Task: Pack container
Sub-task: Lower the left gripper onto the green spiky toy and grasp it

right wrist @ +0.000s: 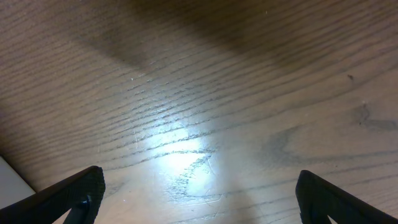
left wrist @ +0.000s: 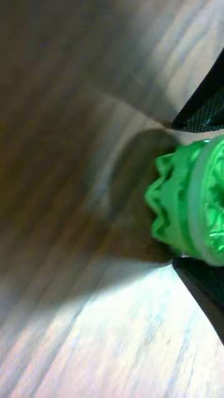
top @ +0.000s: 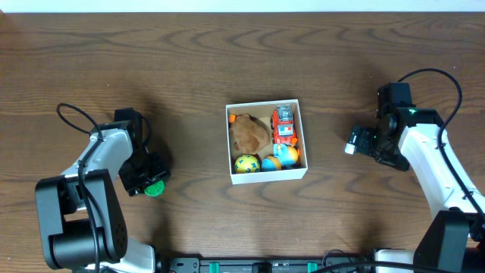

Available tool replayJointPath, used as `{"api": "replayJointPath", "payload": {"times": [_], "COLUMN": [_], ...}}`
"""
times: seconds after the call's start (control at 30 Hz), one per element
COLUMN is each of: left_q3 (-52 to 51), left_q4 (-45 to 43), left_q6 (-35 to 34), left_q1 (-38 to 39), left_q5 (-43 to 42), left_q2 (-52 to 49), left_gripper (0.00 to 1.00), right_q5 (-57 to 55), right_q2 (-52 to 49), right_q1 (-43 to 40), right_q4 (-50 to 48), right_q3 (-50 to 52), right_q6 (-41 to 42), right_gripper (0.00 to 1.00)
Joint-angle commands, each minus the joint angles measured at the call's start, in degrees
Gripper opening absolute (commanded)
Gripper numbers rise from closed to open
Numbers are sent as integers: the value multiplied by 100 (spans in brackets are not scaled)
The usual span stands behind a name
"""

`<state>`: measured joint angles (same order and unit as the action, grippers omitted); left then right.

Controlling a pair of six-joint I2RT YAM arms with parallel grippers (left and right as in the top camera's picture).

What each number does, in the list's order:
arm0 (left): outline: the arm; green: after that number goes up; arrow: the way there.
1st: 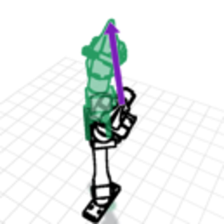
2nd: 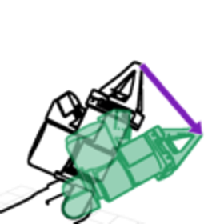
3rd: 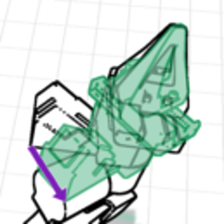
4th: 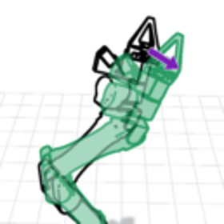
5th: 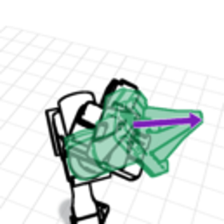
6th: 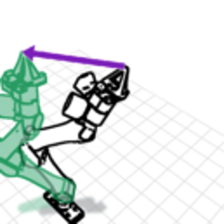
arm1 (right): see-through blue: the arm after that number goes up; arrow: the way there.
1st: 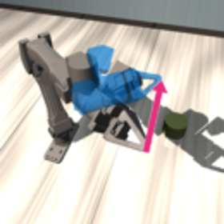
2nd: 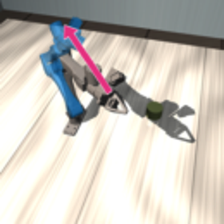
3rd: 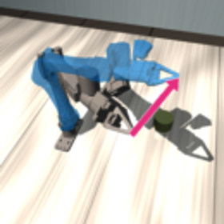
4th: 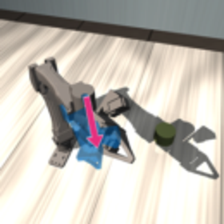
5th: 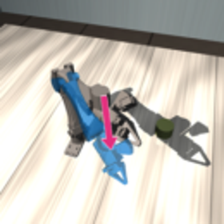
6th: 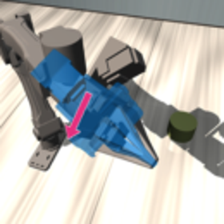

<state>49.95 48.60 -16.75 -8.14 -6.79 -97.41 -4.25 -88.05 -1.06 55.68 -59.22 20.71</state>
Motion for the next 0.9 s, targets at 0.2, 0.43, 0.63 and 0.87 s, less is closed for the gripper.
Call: {"api": "replayJointPath", "payload": {"times": [0.2, 0.43, 0.63, 0.87], "left_q3": [-109, -109, -109, -109], "left_q4": [175, -127, -260, -328], "left_q6": [-50, -50, -52, -50], "left_q1": [-9, -9, -9, -9], "left_q5": [-181, -181, -179, -177], "left_q2": [-131, -131, -129, -129], "left_gripper": [65, 65, 65, 65], "right_q5": [20, 20, 17, 17], "right_q2": [17, 17, 17, 17], "right_q1": [-26, -26, -26, -26], "right_q4": [7, 35, 35, 33], "right_q3": [9, 9, 9, 9], "right_q6": [-66, -66, -66, -66], "right_gripper": [99, 99, 99, 99]}}
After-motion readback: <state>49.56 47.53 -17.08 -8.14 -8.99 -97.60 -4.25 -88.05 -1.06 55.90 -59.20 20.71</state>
